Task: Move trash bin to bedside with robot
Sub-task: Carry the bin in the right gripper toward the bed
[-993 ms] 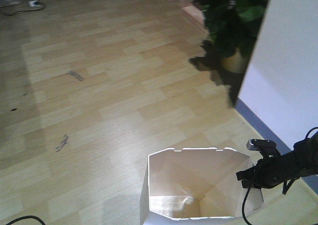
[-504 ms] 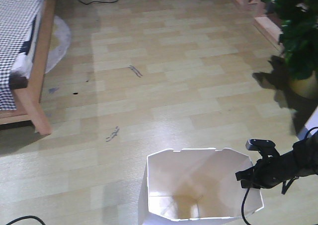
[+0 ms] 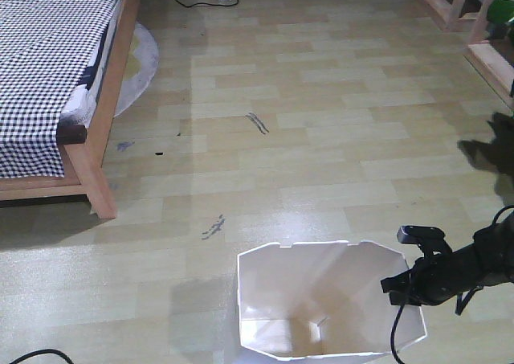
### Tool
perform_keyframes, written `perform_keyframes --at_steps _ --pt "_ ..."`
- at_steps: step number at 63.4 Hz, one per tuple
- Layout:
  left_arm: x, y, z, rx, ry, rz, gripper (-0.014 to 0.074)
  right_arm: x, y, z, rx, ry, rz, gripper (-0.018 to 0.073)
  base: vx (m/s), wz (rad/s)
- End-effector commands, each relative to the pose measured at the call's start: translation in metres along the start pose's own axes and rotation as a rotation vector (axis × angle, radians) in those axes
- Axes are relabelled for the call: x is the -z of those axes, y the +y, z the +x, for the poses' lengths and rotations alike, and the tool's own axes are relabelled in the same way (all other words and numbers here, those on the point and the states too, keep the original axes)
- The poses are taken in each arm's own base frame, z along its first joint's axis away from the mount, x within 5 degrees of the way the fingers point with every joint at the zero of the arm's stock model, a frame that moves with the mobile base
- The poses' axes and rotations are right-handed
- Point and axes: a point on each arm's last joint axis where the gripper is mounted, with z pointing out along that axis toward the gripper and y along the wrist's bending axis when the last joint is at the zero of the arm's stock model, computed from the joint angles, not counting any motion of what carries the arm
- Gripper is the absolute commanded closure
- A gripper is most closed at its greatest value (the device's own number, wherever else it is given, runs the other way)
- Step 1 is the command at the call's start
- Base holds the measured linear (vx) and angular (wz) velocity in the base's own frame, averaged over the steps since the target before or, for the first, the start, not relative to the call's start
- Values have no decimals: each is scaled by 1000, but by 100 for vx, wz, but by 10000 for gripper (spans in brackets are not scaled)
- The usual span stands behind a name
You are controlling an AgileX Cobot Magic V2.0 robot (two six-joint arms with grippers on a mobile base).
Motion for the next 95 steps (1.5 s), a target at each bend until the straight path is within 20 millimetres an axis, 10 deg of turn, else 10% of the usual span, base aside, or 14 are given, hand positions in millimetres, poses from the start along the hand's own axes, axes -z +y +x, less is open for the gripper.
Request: perform_keyframes --at_steps 1,95 --pt "-1 -1 1 2 -67 10 602 20 20 -17 -3 -96 -173 566 20 10" --pt "-1 -1 1 2 -67 10 602 20 20 -17 -3 -96 -174 566 28 1"
